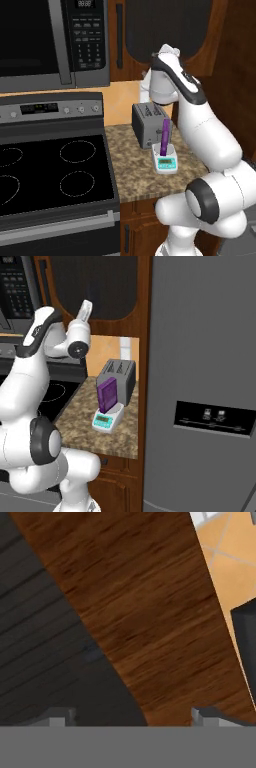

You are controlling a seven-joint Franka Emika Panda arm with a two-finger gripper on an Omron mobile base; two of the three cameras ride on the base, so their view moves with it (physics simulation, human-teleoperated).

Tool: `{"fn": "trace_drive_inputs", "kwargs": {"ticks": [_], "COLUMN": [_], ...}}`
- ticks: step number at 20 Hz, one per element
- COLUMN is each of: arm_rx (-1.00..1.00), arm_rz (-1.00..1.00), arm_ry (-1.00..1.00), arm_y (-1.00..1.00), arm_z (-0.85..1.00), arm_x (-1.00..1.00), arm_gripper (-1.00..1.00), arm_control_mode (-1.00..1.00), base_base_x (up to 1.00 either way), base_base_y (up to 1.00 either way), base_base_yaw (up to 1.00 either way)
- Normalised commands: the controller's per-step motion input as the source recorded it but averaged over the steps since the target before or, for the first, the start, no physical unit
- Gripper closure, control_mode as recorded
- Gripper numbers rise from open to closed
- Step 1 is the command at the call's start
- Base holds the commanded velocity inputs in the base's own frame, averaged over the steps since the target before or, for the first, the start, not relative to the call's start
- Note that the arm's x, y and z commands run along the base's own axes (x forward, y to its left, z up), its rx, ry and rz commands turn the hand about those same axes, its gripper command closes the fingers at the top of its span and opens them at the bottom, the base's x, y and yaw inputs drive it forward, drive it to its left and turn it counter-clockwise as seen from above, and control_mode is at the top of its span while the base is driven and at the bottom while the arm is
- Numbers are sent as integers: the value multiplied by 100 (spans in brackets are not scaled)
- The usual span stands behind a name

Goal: Pick the cereal and place it on the digital scale for weighing, and close the cabinet.

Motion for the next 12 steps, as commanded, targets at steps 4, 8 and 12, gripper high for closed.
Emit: {"fn": "trace_drive_inputs", "kwargs": {"ticks": [4, 8, 12], "arm_rx": [0, -5, -2], "arm_rz": [-2, -20, -20], "arm_ry": [-2, -9, -7], "arm_y": [0, 0, -2], "arm_z": [-3, -27, -14], "arm_x": [65, 95, 66], "arm_gripper": [-100, -100, -100], "arm_control_mode": [-100, -100, -100], "base_base_x": [0, 0, 0], "base_base_y": [0, 0, 0], "base_base_yaw": [0, 0, 0]}}
